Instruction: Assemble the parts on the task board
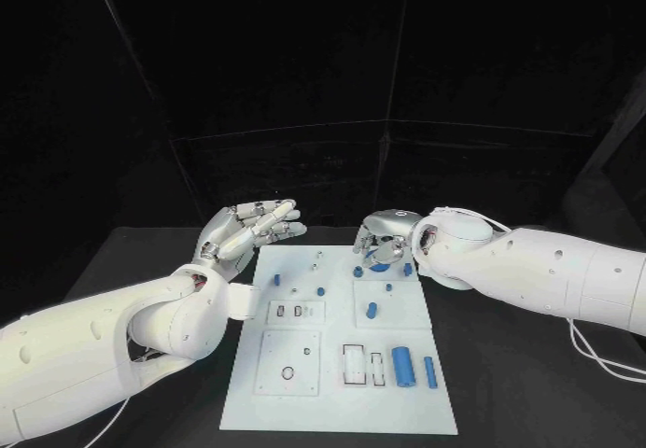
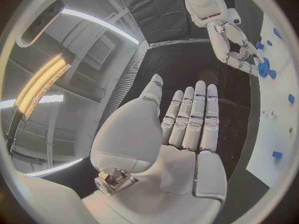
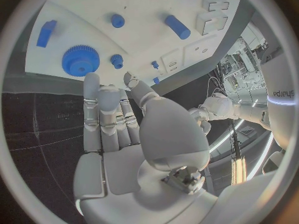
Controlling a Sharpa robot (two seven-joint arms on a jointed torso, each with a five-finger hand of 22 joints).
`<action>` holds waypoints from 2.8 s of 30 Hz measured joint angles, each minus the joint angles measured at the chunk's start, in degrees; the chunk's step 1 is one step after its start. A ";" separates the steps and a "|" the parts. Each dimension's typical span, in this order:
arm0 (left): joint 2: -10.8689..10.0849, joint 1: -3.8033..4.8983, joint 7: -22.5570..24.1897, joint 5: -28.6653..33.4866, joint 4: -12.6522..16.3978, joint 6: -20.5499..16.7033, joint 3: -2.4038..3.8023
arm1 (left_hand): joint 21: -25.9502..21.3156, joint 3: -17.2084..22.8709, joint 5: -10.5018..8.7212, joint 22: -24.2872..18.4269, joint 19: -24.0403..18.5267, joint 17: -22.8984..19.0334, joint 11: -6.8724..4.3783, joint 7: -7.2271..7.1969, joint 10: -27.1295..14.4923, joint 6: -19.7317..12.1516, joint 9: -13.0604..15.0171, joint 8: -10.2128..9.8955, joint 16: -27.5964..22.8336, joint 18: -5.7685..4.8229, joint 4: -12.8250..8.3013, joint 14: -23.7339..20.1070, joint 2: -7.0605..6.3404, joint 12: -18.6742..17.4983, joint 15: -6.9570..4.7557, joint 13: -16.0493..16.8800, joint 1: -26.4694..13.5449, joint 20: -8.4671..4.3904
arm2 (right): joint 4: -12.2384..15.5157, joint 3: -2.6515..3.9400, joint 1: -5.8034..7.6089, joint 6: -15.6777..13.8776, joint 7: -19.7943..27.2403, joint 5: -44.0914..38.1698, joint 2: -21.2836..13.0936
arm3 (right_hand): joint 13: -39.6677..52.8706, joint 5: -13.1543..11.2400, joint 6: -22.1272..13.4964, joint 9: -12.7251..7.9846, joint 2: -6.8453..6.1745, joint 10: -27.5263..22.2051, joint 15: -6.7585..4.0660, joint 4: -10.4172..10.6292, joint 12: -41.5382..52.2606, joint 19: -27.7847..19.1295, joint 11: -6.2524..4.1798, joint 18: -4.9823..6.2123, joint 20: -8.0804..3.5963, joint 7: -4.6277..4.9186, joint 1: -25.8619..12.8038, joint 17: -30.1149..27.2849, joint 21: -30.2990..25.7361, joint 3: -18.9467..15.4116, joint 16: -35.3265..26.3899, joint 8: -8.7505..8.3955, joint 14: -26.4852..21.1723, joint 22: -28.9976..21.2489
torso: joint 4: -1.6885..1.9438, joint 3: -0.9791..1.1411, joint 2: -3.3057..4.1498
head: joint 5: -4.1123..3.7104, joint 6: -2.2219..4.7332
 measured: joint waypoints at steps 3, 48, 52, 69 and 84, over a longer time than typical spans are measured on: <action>0.11 0.00 -0.14 -0.01 0.00 0.06 -0.02 | 0.00 -0.10 0.00 0.00 0.00 0.00 0.00 0.18 0.00 -0.18 -0.01 0.00 -0.15 -0.01 -0.10 0.00 0.00 -0.32 0.00 0.00 0.00 0.00 | -0.21 0.00 0.00 0.41 -0.12 -0.23 0.35 | 0.00 0.00 0.00 0.00 -0.24 0.00 0.01 0.01 0.00 0.00 0.00 0.00 0.00 0.00 -0.24 2.19 0.57 0.44 2.13 0.00 0.00 0.35 | 0.05 0.01 0.26 | -0.02 -0.06; 1.24 0.01 -0.87 -0.06 -0.65 0.75 -0.06 | -0.68 -0.31 0.00 -0.03 0.20 0.20 0.41 0.41 -0.41 -0.41 -0.03 -0.50 -0.87 -0.03 -0.31 0.20 0.46 -0.98 0.21 0.00 -0.45 0.21 | -5.02 -0.05 -1.27 6.53 -0.65 -1.05 4.57 | 0.01 0.08 -0.66 0.05 -0.42 -3.07 0.83 0.23 0.00 1.62 0.83 0.00 1.61 1.18 -0.42 11.88 6.58 3.07 11.51 0.00 -0.02 7.74 | 0.19 0.07 0.81 | 0.12 -1.36; 1.27 0.01 -0.95 -0.06 -0.71 0.84 -0.06 | -0.68 -0.31 0.00 -0.03 0.20 0.20 0.41 0.61 -0.41 -0.62 -0.03 -0.50 -0.87 -0.03 -0.31 0.21 0.46 -0.98 0.21 0.00 -0.45 0.21 | -5.34 -0.04 -1.35 6.71 -0.65 -1.19 4.79 | 0.01 0.08 -0.45 0.05 -0.02 -3.07 0.83 0.11 0.00 1.97 0.83 0.00 1.52 0.97 -0.39 12.45 7.01 3.67 12.18 0.00 -0.02 8.55 | 0.19 0.06 0.84 | 0.15 -1.43; 1.43 0.01 -1.29 -0.08 -1.00 1.15 -0.07 | -0.67 -0.31 0.00 -0.02 0.19 0.25 0.62 0.61 -0.62 -0.61 -0.03 -0.50 -0.86 -0.03 -0.31 0.20 0.46 -0.98 0.21 0.00 -0.45 0.22 | -5.84 -0.01 -1.54 6.56 -1.82 -2.87 5.07 | -0.04 -4.44 1.09 0.05 1.14 -0.67 0.82 -0.11 0.02 1.97 0.50 0.00 1.52 0.67 1.76 14.18 10.44 13.09 14.61 0.00 -0.02 12.06 | 0.17 0.08 0.94 | 0.46 -1.72; 1.33 0.01 -1.68 -0.01 -1.60 1.73 -0.08 | -0.88 -0.31 0.00 -0.02 0.19 0.31 0.62 0.61 -0.62 -0.61 -0.03 -0.50 -1.20 -0.03 -0.31 0.20 0.83 -0.98 0.20 0.00 -0.81 0.22 | -3.58 -0.04 -1.64 1.80 -3.52 -4.39 4.54 | 0.12 -5.04 2.11 0.09 0.13 0.77 0.82 0.73 0.33 1.97 0.30 0.00 1.52 0.45 0.75 14.11 11.69 16.81 15.03 0.00 -0.02 13.11 | 0.12 0.01 0.94 | 0.44 -1.86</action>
